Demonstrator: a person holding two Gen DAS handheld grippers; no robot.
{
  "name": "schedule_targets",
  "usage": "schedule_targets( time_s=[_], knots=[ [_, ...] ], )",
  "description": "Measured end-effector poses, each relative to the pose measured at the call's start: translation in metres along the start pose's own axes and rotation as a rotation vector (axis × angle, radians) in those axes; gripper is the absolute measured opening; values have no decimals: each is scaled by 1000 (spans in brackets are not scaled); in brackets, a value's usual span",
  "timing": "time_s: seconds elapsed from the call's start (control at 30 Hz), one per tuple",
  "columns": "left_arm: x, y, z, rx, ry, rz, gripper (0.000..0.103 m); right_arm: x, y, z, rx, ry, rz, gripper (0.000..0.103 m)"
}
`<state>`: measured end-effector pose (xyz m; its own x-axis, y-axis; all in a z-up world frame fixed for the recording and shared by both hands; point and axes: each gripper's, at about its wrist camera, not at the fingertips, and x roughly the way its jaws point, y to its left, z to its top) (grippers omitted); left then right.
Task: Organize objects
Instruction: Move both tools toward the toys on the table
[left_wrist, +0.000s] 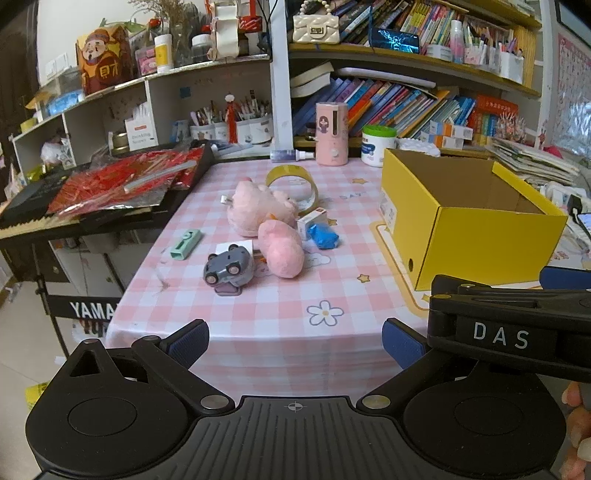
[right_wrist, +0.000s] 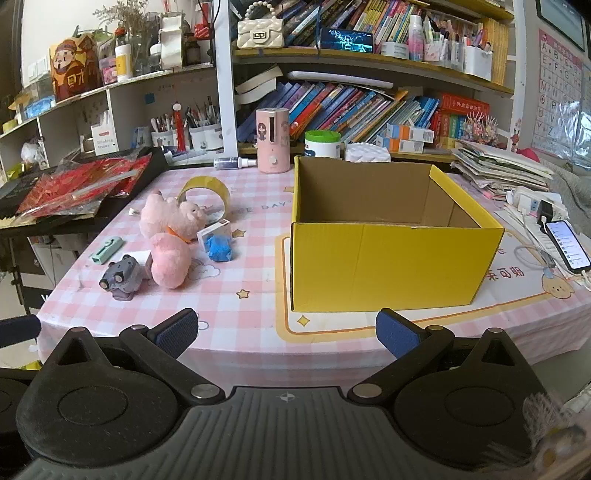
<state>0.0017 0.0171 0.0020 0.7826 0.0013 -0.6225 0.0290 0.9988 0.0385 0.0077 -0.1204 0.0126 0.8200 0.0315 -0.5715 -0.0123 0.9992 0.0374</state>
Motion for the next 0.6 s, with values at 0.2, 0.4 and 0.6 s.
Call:
schedule_targets(
  time_s=[0.2, 0.4, 0.6],
  knots=[
    [-1, 0, 0, 4, -4, 3, 101, -1, 2, -1, 4, -1, 0, 103],
    [-2, 5, -2, 3, 2, -3, 101, -2, 7, -4, 6, 5, 2, 103],
    [-2, 10, -4, -4, 1, -4, 101, -4, 12, -4, -2, 5, 1, 103]
  ],
)
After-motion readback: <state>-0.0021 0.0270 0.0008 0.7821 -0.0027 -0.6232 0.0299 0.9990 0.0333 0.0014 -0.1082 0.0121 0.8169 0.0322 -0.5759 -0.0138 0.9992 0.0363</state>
